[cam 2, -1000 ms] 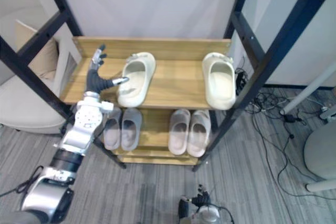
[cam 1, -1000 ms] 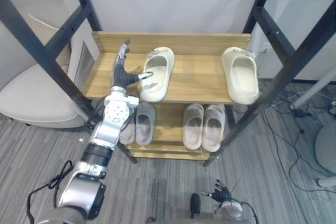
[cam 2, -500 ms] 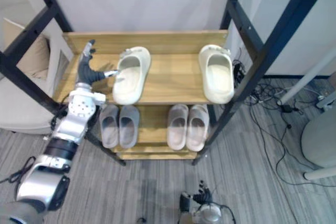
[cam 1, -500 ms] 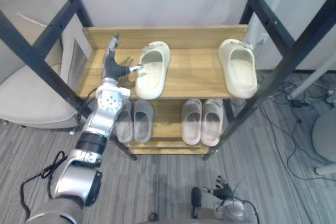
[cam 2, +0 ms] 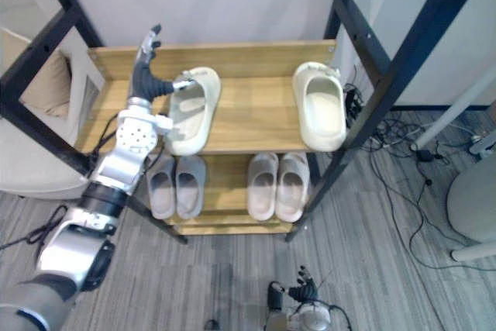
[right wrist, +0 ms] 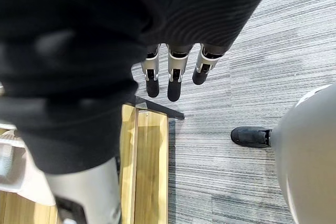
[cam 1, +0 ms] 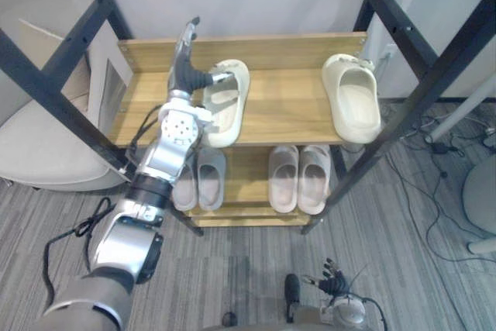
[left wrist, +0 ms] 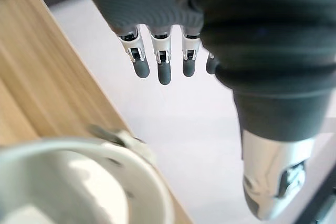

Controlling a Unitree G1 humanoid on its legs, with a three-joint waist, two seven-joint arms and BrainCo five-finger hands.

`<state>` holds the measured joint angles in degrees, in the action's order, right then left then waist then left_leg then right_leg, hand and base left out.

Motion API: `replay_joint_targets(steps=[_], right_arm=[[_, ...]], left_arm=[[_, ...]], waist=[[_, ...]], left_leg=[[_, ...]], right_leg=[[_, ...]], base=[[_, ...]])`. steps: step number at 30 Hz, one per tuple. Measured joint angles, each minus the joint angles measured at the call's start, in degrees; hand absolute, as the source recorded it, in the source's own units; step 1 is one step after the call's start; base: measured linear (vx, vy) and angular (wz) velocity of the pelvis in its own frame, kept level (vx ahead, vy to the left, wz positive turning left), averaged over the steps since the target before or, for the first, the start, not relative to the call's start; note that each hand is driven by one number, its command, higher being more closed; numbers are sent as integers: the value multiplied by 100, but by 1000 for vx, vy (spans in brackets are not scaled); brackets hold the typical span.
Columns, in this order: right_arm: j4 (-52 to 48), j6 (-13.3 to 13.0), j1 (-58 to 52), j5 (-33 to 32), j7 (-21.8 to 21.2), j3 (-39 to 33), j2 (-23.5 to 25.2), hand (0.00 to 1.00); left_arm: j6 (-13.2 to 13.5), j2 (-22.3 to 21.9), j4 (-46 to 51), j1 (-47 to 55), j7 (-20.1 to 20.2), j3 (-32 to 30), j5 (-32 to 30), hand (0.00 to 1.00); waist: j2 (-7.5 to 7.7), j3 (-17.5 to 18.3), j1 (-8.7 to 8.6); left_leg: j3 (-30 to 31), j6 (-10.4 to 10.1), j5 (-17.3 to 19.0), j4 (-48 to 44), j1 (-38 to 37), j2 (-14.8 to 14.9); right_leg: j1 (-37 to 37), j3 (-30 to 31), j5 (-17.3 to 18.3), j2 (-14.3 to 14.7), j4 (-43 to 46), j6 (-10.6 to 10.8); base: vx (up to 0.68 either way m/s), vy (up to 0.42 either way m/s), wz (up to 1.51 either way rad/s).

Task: Organize the slippers on the shoe rack

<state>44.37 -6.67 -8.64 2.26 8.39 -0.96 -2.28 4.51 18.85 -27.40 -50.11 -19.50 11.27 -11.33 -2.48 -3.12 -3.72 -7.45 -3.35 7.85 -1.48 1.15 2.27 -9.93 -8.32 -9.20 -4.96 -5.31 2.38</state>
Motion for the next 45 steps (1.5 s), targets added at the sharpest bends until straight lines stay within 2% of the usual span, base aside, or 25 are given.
replay_joint_targets(steps=[5,22,30,45], right_arm=[[-120,-21,-80,-5,3,-8,1,0],[-336,-54,-229,-13,22,13,-2,0],[-335,-56,-252,-10,50,136,1,0],[-334,-56,-232,-12,63,186,2,0]], left_arm=[[-38,-53,-318,-299,-21,11,-114,0],[-106,-59,-439,-437,-48,16,-210,0],[-153,-51,-440,-436,-55,-179,-215,0],[-259,-61,-583,-439,-61,-300,-264,0]], waist=[[2,-1,10],[59,-15,45],[184,-47,65],[302,-153,82]], left_leg=[[-114,-1,1,-109,91,8],[-205,13,86,-480,473,46],[-136,13,85,-487,491,39],[-136,-4,150,-753,810,63]], right_leg=[[-73,69,-62,8,8,-30],[-314,99,-196,13,10,-85],[-310,76,-197,1,10,-85],[-499,71,-242,0,12,-101]], base=[[-16,-13,-7],[-20,-8,-2],[6,3,2],[1,0,1]])
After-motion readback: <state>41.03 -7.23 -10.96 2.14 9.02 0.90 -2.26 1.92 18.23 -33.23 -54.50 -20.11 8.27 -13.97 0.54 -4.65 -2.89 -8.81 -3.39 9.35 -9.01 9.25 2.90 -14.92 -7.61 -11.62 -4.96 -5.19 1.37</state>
